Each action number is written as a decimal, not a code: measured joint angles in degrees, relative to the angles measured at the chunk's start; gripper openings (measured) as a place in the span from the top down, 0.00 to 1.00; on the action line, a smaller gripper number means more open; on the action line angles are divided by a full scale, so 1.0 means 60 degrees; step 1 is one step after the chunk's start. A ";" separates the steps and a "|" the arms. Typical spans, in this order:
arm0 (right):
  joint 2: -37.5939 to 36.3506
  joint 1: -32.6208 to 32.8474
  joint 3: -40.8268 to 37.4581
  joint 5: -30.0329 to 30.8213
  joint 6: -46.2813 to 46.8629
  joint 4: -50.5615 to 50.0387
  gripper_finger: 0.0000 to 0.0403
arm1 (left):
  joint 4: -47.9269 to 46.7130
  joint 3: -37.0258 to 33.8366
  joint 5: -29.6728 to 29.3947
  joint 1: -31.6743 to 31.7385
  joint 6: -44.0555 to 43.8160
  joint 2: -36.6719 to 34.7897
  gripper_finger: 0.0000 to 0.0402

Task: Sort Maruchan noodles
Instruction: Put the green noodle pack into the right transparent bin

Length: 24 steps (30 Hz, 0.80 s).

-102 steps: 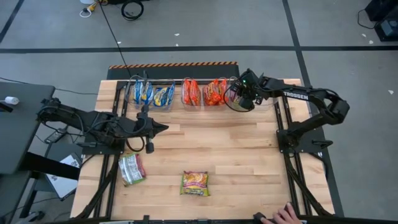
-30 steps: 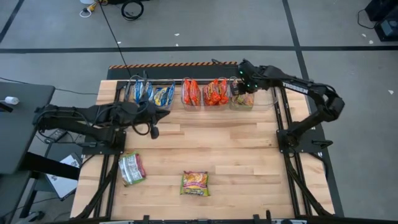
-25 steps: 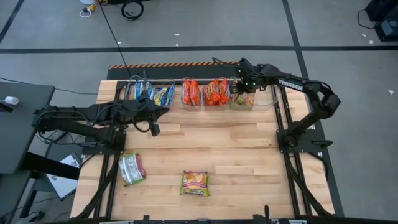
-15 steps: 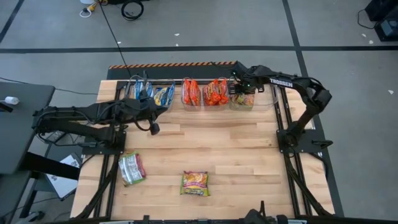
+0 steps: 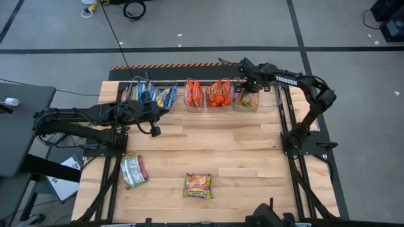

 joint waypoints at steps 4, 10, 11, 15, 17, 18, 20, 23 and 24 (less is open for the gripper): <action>-0.0161 -0.0203 -0.0008 -0.0421 -0.0101 0.0166 0.98 | 0.0008 0.0000 -0.0005 0.0000 0.0023 0.0000 0.96; -0.1270 -0.0122 -0.0011 -0.0612 -0.0136 0.0233 0.99 | 0.0057 0.0000 -0.0005 0.0000 0.0026 0.0000 0.96; -0.1554 -0.0089 -0.0073 -0.0632 -0.0199 0.0265 0.99 | 0.0102 0.0000 -0.0005 0.0000 0.0024 0.0000 0.96; -0.2826 -0.0098 -0.1291 -0.0962 -0.0305 0.1432 0.99 | 0.0217 0.0000 -0.0005 0.0000 -0.0047 0.0000 0.96; -0.3340 -0.0245 -0.2263 -0.1692 -0.0484 0.2704 0.99 | 0.0215 0.0000 -0.0005 0.0000 -0.0237 0.0000 0.96; -0.3535 -0.0321 -0.2733 -0.2057 -0.0500 0.3391 0.99 | 0.0217 0.0000 -0.0009 0.0000 -0.0252 0.0000 0.96; -0.3776 -0.0439 -0.3549 -0.2666 -0.0376 0.4591 0.99 | 0.0219 0.0000 -0.0009 0.0000 -0.0254 0.0000 0.96; -0.3910 -0.0519 -0.4441 -0.2967 -0.0141 0.5460 0.99 | 0.0229 0.0000 -0.0009 0.0000 -0.0254 0.0000 0.96; -0.3932 -0.0519 -0.4618 -0.2970 -0.0127 0.5628 0.99 | 0.0236 0.0000 -0.0009 0.0000 -0.0254 0.0000 0.96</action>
